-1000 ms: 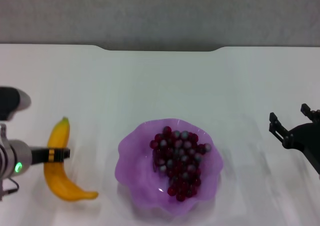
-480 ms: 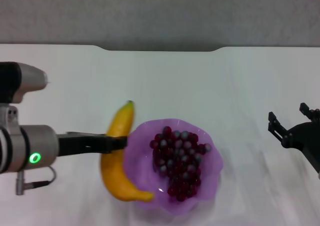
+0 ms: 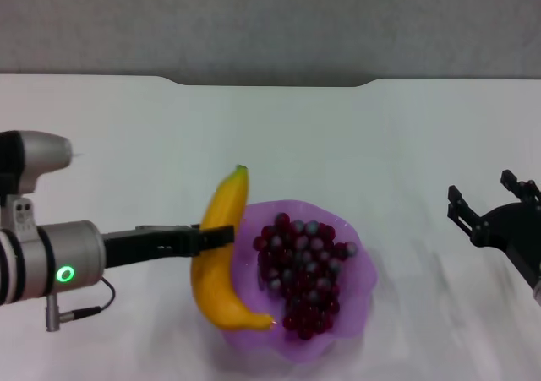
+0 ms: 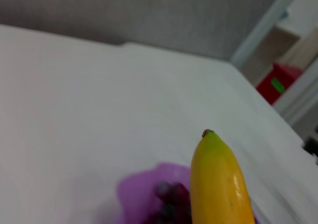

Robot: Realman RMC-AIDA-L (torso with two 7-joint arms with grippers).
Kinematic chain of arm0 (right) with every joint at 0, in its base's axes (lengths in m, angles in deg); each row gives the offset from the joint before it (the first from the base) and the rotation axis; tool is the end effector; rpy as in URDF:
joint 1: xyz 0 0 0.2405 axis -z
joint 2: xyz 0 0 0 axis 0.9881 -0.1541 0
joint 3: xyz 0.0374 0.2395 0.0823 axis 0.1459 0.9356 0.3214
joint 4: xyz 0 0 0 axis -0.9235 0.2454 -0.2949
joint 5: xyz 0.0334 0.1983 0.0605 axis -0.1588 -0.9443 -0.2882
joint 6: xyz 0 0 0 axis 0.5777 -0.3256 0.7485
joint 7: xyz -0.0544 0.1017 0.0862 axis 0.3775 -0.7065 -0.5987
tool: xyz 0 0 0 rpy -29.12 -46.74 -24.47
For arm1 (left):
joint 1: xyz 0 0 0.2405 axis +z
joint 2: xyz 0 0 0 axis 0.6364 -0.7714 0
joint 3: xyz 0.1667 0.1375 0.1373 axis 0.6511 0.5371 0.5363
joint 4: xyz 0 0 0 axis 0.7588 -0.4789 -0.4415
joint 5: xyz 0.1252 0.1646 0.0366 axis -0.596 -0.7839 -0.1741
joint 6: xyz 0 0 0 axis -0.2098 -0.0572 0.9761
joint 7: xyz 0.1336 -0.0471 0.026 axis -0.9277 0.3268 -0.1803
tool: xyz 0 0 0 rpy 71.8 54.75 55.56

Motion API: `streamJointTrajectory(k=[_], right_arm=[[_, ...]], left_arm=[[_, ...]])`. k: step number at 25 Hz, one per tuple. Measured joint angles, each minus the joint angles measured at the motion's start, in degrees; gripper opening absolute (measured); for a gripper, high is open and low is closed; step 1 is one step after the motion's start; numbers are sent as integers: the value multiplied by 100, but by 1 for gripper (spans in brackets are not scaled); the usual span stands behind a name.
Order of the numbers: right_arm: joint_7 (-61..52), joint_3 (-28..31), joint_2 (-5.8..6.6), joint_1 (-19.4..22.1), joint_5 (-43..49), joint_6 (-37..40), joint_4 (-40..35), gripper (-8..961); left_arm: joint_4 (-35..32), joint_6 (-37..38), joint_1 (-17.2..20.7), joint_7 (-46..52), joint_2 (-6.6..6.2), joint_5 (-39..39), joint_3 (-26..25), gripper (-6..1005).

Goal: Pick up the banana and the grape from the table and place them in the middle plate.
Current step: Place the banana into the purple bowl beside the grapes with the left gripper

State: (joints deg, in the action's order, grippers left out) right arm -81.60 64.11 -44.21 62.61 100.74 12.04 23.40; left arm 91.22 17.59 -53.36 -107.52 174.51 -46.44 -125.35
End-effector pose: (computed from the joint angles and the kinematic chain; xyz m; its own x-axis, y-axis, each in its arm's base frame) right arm 0.3265 0.3195 -0.0454 0.8112 -0.1059 -0.5750 -0.5817 -0.2464 -0.7752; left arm -0.2405 0.3340 -0.0257 0.4583 0.7327 0.5032 0.8821 -0.4444 -0.1564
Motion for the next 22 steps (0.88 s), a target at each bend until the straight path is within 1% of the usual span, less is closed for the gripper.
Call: streamJointTrajectory(k=[3,8,10,12,13,14,18,20,22], right_arm=[[0,0,-2,4,0,1,8,849],[0,0,-2,9,-6,-10,-11,849],[0,1,-2,6,-8,-12,-5,848],[0,0,-3,14,-19,-7,-5,848],[-1,0,-3,15,-23,-4,-9,848],[-1,0,-3,13,-26,-7,-19,848],[-2,0,-3,-2,-10,-22,-19,848],[-2,0,-3,-2,-6,-21,-14,848],[-2,0,-3,-2,-4,-16,-10,848]], left_arm=[[-425,264,-42,-581,18,508,-113,513],[-718,475,93,-1057,23,1220,-20,514],[-770,533,192,-1370,34,1590,171,514],[-770,767,245,-1706,39,1941,566,514],[-732,1097,249,-1810,37,2056,846,514],[-732,1097,249,-1810,37,2056,846,514],[-677,1580,281,-1868,46,2070,1112,514],[-617,1989,307,-1940,51,2075,1389,514],[-519,2554,336,-1959,48,2079,1767,514]])
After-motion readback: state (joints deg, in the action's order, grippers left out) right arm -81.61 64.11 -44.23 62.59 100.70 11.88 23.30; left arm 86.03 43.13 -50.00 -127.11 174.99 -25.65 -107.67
